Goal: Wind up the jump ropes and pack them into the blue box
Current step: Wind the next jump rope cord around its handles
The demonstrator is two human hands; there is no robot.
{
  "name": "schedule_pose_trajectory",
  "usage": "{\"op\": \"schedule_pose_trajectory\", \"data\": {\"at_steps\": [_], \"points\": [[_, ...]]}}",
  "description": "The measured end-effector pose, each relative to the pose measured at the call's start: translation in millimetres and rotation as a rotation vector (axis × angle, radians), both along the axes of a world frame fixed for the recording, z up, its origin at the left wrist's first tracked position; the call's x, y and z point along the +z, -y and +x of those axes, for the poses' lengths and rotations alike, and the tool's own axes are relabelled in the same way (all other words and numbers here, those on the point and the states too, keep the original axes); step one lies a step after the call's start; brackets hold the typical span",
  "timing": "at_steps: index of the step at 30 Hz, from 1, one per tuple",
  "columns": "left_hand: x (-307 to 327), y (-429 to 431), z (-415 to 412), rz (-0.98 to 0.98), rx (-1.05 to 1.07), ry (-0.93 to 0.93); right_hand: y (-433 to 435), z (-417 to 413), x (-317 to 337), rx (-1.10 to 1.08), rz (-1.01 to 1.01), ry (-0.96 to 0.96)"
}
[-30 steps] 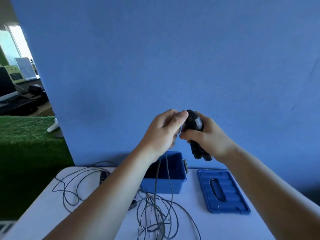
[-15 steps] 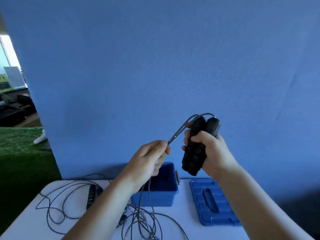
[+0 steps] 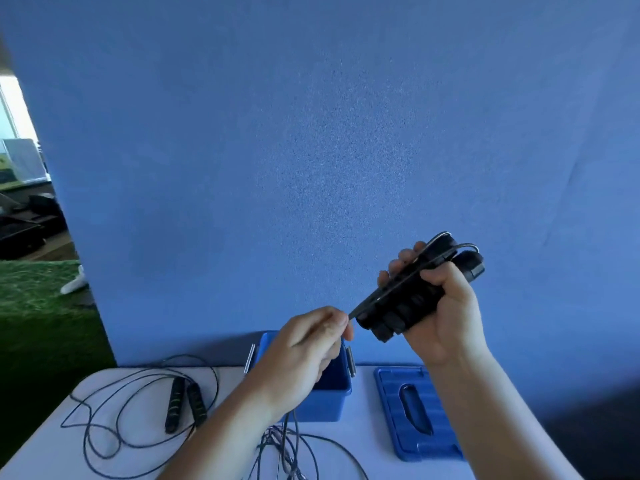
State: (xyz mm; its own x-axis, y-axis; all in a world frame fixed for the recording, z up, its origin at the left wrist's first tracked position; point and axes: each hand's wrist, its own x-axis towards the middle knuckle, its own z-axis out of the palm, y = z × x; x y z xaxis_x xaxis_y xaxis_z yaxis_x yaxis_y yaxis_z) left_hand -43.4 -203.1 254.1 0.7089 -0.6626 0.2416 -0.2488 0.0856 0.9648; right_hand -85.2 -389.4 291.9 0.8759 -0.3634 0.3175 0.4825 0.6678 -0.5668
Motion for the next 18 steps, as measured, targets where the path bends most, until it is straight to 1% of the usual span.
{"op": "schedule_pose_trajectory", "data": {"at_steps": [2,6,10,13,18], "points": [[-1.2,-2.4,-1.2,0.024,0.01,0.013,0.0,-3.1,2.5,0.005,0.014,0.029],[-4.9,-2.5,-7.1,0.047,0.024,0.027,-2.7,-4.2,6.4,0.01,0.108,0.074],[-8.9,0.5,-12.1,0.015,0.029,-0.029,-7.0,-2.9,9.2,-0.009,0.144,0.067],[-9.1,-2.7,-12.5,-0.003,0.036,-0.05,-7.1,-2.3,7.7,-0.005,0.142,0.051],[-8.1,-4.5,-13.2,-0.008,0.027,-0.036,-5.7,-1.0,5.5,0.006,0.124,0.076]]}}
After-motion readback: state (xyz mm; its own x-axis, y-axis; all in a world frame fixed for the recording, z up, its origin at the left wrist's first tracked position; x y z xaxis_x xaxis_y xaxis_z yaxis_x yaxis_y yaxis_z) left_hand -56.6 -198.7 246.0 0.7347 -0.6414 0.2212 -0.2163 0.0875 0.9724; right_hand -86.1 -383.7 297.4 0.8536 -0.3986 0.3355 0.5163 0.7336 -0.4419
